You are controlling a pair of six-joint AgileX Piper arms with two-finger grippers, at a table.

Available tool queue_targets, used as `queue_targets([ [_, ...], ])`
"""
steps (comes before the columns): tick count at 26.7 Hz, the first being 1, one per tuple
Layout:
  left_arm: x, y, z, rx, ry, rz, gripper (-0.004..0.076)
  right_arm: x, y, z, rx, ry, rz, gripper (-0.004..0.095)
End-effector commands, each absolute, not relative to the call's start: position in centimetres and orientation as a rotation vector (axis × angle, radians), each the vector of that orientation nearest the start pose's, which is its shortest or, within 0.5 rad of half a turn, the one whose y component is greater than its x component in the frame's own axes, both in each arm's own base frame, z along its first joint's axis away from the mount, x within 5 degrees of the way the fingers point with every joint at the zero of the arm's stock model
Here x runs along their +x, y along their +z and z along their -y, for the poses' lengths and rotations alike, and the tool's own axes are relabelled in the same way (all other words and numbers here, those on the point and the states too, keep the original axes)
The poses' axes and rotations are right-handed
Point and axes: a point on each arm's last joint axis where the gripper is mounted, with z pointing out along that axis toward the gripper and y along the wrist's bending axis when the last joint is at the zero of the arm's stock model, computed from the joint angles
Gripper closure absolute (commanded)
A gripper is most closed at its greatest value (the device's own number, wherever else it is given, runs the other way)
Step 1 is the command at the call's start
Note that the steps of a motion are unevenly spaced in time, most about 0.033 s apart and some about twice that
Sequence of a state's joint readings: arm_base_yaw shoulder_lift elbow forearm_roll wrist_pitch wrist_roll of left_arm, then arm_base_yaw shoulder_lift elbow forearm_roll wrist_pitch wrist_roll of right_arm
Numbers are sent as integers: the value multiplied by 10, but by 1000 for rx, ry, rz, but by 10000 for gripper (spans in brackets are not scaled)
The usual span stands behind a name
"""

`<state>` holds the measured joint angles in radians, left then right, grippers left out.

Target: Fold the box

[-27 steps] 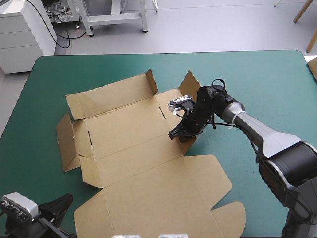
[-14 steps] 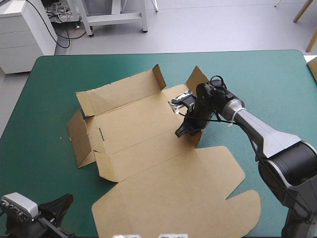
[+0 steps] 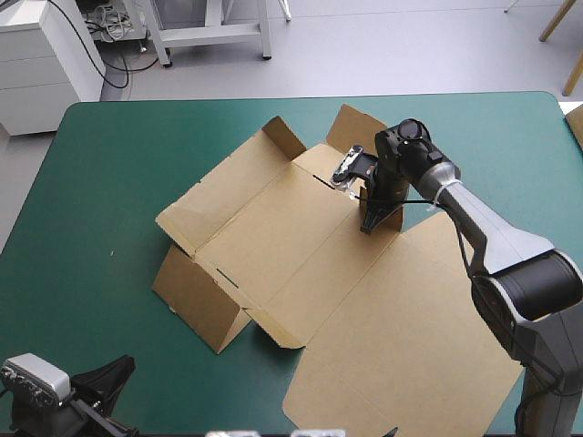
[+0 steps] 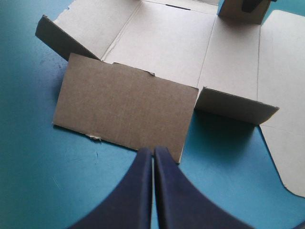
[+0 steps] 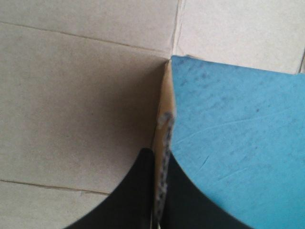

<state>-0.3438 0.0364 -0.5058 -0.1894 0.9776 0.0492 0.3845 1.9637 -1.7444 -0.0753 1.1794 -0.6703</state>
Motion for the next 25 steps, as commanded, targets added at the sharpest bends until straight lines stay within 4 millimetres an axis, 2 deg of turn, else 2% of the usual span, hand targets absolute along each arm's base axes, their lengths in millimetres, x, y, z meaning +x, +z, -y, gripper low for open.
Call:
queue_targets([
  [1, 0, 299, 16, 368, -448, -1890, 731, 394, 300, -154, -1548, -197, -2318, 930],
  [5, 0, 299, 16, 368, -448, -1890, 731, 403, 304, -168, -1639, -219, -2216, 930],
  [10, 0, 299, 16, 368, -448, -1890, 731, 406, 315, -204, -1704, -214, -2072, 930],
  [15, 0, 299, 16, 368, -448, -1890, 731, 394, 321, -246, -1808, -162, -1913, 930],
  [19, 0, 299, 16, 368, -448, -1890, 731, 376, 320, -274, -1930, -157, -1792, 930],
  [20, 0, 299, 16, 368, -448, -1890, 731, 367, 320, -286, -1985, -167, -1732, 930],
  [22, 0, 299, 16, 368, -448, -1890, 731, 359, 320, -297, -2032, -186, -1682, 930],
  [25, 0, 299, 16, 367, -448, -1889, 731, 361, 317, -295, -2037, -199, -1684, 929],
])
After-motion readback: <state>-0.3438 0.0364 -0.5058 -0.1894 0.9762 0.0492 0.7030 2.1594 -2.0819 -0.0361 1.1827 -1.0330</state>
